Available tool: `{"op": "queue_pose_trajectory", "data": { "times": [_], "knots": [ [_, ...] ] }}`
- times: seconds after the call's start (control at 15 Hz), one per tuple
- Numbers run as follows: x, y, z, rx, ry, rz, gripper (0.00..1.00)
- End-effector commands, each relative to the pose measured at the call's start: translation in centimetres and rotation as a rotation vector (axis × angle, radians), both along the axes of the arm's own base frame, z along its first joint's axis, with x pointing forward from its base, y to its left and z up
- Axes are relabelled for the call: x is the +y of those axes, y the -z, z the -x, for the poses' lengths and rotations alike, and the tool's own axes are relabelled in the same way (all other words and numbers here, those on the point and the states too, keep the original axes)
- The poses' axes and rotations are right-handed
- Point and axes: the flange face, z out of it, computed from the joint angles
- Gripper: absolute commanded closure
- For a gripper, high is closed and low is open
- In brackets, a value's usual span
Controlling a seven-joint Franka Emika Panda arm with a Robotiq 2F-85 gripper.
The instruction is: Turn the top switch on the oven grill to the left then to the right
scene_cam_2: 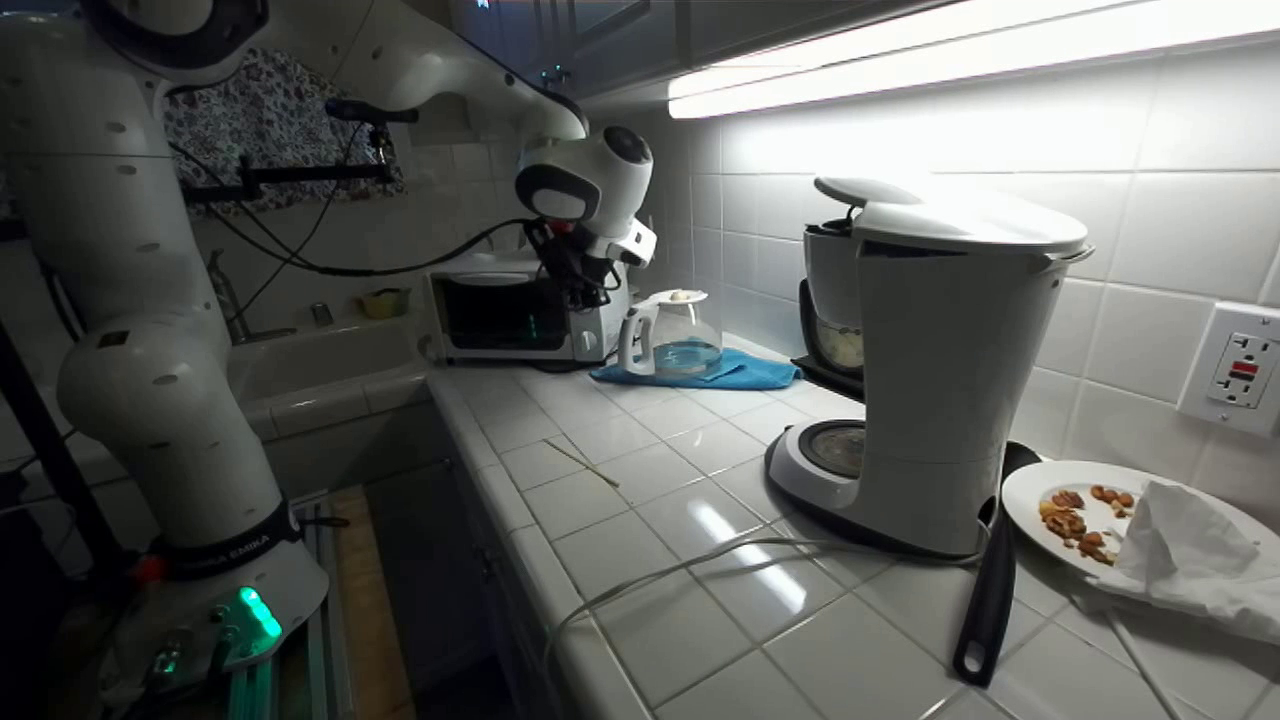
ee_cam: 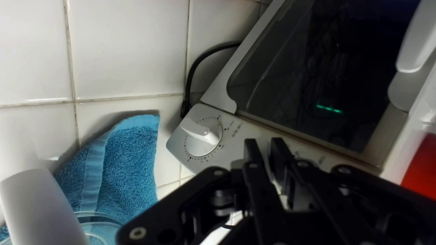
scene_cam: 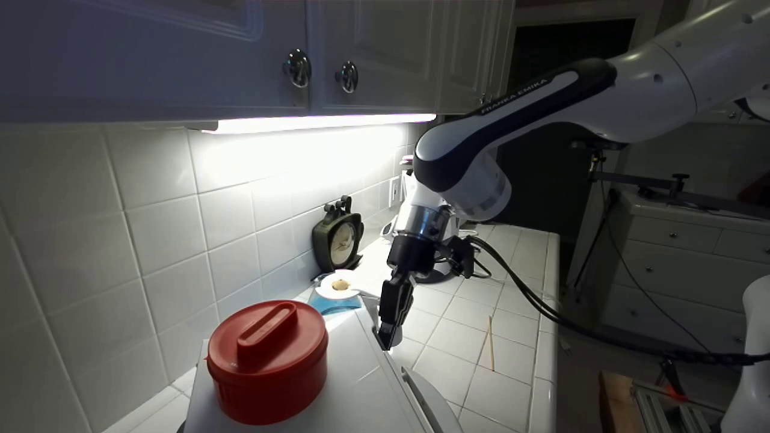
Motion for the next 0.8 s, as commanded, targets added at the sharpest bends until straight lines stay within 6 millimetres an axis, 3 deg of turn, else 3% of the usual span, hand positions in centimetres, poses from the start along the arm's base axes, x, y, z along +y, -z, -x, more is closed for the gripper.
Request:
{"op": "queue_pose_trajectory", "data": {
  "times": [0.0, 0.73],
  "knots": [
    [1.09, 1.7, 1.24, 0.094, 0.043, -0.045, 0.93],
    [0.93, 1.86, 1.28, 0.145, 0.117, -0.073, 0.93]
  ]
}}
